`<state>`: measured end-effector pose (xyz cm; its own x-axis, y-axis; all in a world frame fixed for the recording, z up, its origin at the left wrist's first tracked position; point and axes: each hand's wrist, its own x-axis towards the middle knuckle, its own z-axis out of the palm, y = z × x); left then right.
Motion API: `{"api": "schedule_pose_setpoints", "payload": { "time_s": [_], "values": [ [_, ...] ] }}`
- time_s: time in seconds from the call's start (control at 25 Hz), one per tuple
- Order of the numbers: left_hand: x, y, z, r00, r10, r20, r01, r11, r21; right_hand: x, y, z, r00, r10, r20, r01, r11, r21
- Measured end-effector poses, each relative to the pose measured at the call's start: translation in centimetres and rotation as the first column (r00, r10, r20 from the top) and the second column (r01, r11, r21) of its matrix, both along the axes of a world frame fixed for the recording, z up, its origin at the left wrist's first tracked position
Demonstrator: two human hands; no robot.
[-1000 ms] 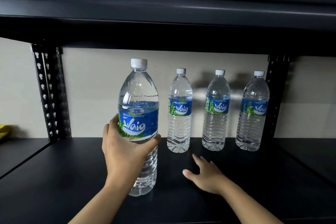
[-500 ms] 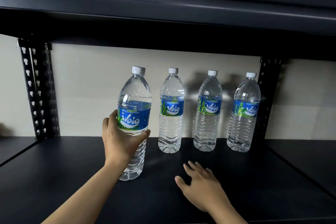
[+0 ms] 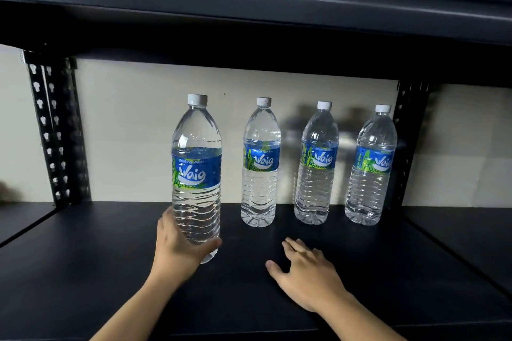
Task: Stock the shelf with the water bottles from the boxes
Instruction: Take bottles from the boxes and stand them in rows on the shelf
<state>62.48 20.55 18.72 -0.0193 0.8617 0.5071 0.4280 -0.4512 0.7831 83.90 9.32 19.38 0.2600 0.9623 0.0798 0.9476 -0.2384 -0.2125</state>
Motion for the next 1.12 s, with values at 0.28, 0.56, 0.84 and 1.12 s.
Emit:
{"api": "schedule_pose_setpoints", "payload": {
  "time_s": [0.28,0.56,0.84,1.12],
  "values": [
    [0.3,-0.1,-1.3,1.000,0.013,0.006,-0.013,0.997,-0.082,0.3,0.1,-0.4,0.981,-0.076,-0.176,0.081,0.997,0.019],
    [1.0,1.0,-1.2,0.997,0.075,-0.015,-0.076,0.992,-0.098,0.4,0.5,-0.4,0.992,-0.112,-0.062,0.115,0.992,0.054],
    [2.3,3.4,-0.5,0.995,0.093,-0.025,-0.096,0.981,-0.170,0.1,0.3,-0.1,0.992,-0.119,-0.047,0.122,0.991,0.059],
    [3.6,6.7,-0.3,0.993,0.120,0.005,-0.116,0.971,-0.209,0.2,0.1,0.3,0.986,-0.122,-0.114,0.128,0.991,0.044]
  ]
}}
